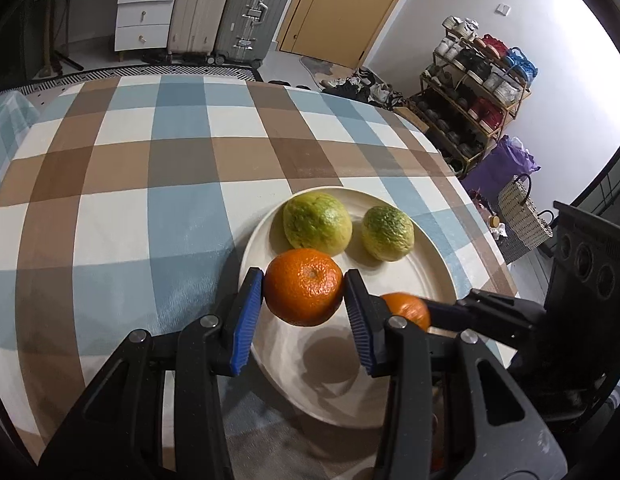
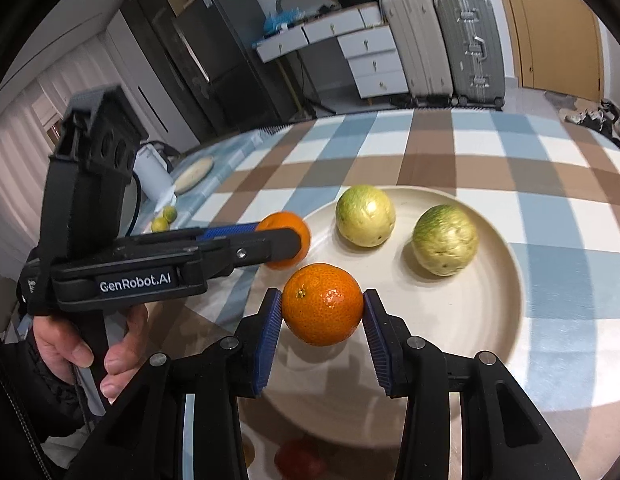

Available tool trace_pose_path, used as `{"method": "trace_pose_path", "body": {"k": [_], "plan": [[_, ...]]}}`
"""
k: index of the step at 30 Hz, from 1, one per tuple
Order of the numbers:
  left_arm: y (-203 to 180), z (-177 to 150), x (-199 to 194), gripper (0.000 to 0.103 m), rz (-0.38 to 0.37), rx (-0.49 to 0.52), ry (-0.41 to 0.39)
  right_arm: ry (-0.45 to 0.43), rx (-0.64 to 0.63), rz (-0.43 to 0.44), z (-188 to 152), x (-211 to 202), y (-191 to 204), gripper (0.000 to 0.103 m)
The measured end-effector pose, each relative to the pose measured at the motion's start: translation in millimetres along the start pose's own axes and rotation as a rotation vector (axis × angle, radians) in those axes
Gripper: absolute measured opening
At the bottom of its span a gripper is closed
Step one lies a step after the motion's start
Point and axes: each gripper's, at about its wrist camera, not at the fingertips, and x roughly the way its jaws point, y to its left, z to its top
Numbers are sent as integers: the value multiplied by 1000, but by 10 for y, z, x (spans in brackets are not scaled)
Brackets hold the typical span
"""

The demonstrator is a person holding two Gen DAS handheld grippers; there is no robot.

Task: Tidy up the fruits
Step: 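Carry both oranges onto the cream plate and open both grippers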

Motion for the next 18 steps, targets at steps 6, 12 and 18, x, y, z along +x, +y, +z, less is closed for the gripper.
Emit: {"method": "trace_pose_path", "body": {"k": [6,12,18], "plan": [[19,58,140,38,-25,5,12,47,-8,16,49,241,45,41],[27,79,248,38,-34,2,23,68,4,13,98,403,45,42],[43,100,293,39,-40,-9,26,73,8,12,111,445,78,42]]}}
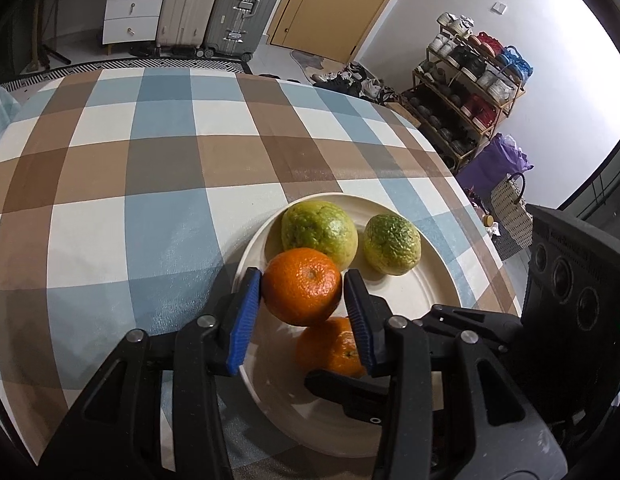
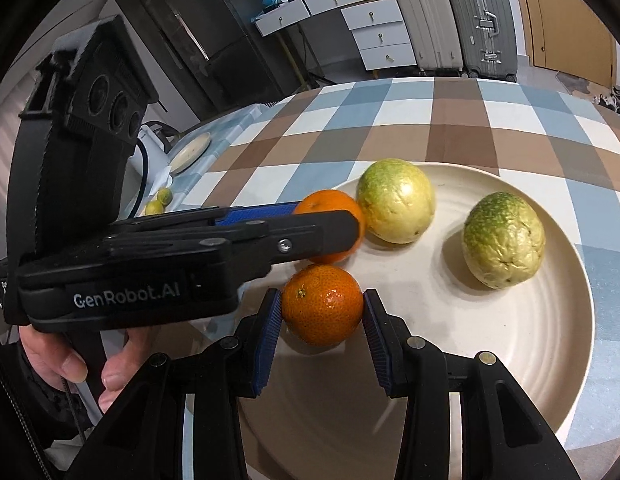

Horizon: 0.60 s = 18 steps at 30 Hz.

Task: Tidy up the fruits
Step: 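Carry both oranges onto the cream plate and open both grippers, then withdraw both tools from the plate toward the remaining fruits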

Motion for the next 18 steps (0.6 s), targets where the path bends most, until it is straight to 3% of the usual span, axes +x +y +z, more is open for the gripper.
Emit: {"method": "trace_pose_path", "body": {"k": [2,6,9,18], "plan": [[-4,-6,-39,39,-19,-7,-2,-5,2,-5,-1,-8,-2,43],[-10,-9,-175,55,-19,-16,-30,-52,-13,5,-23,-135,27,67],[-38,-17,-324,61,-4,-20,-55,-75,-16,5,-79,-267,29,77],[-185,-229,-858,79,66,-28,-148,-191,21,-50,-418,-961,-4,98]]}}
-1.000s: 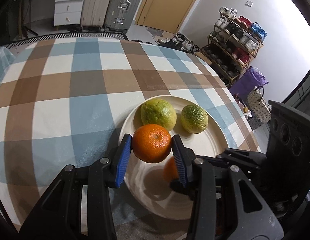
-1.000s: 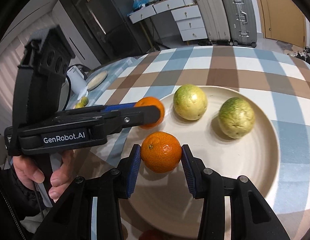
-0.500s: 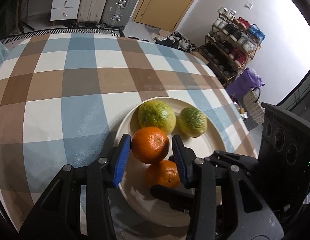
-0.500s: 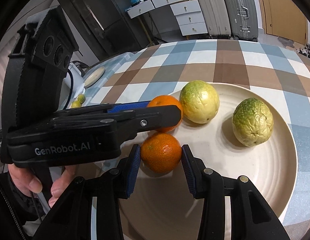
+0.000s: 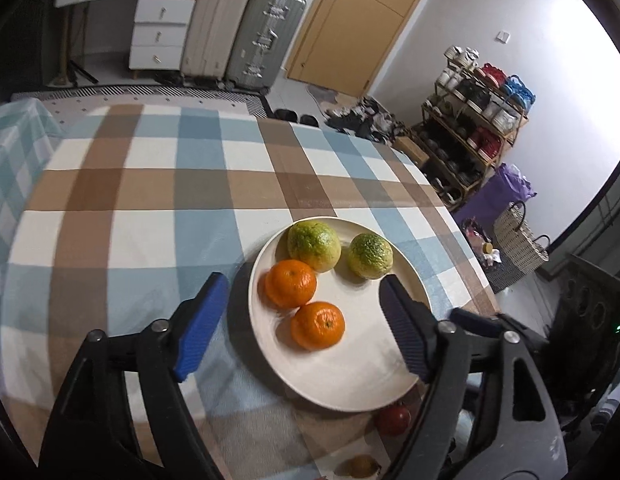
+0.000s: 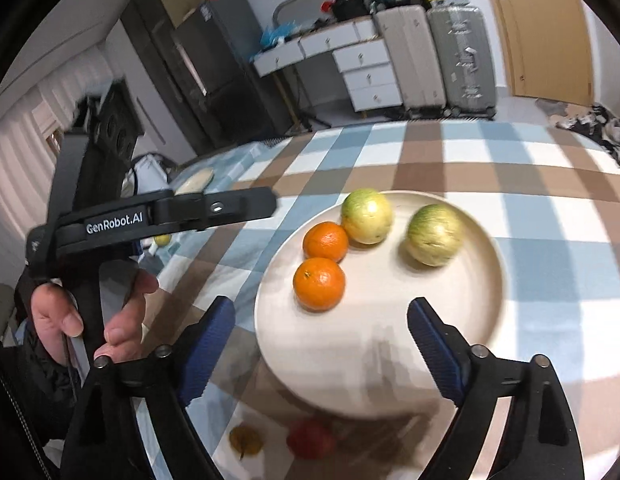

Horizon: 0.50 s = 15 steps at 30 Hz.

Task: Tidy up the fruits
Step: 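Withdraw both tools from the plate toward the remaining fruits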

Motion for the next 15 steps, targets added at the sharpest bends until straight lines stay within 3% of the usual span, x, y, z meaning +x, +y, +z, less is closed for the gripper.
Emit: {"method": "trace_pose_path", "body": {"k": [10,15], "plan": [[-489,-326,-684,84,67,70,-77,-154,-1,-53,-217,-789,111,102],[-739,-536,-940,98,73,104,-103,-206,-5,-66,-360,-1073,216,103]]}}
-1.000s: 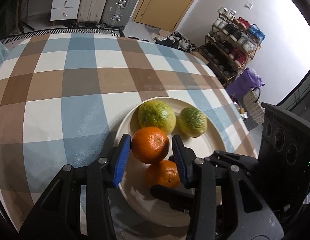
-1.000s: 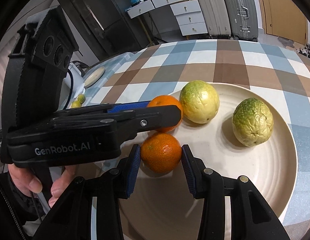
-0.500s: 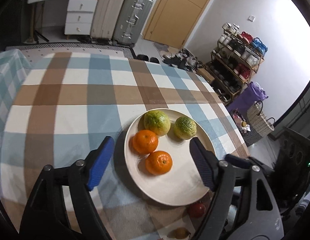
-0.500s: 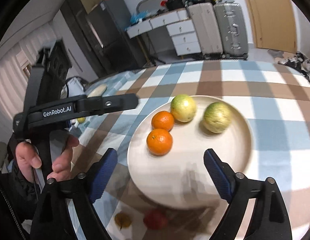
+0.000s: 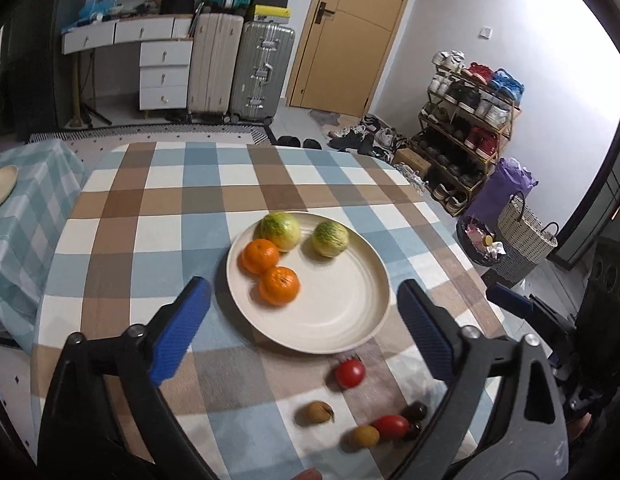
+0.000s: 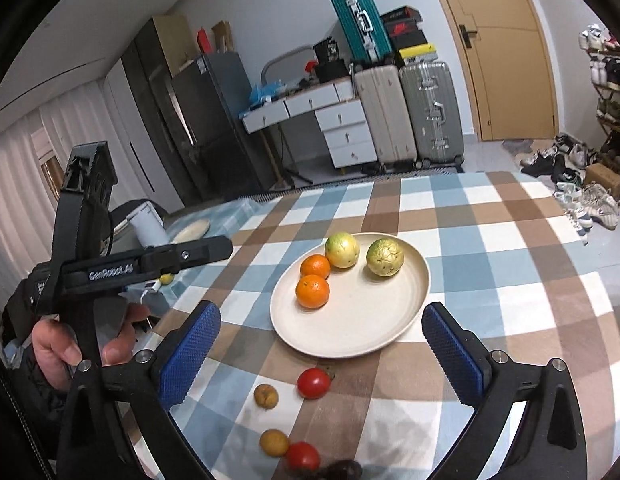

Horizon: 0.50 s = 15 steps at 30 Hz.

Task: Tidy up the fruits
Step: 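Withdraw both tools from the plate toward the remaining fruits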

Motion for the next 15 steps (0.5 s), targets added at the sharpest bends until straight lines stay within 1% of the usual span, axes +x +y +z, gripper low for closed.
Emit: {"method": "trace_pose_path", "body": {"k": [5,10,15], "plan": [[-244,-194,-248,102,13,45,-30,-33,4,-13,-93,-207,26,103],[-399,-396,-418,102,17,63,-37,-57,5,-26,-214,-409,79,103],[-530,-579,-558,102,29,108,-48,-72,-3,-38,-305,-548,141,103]]}}
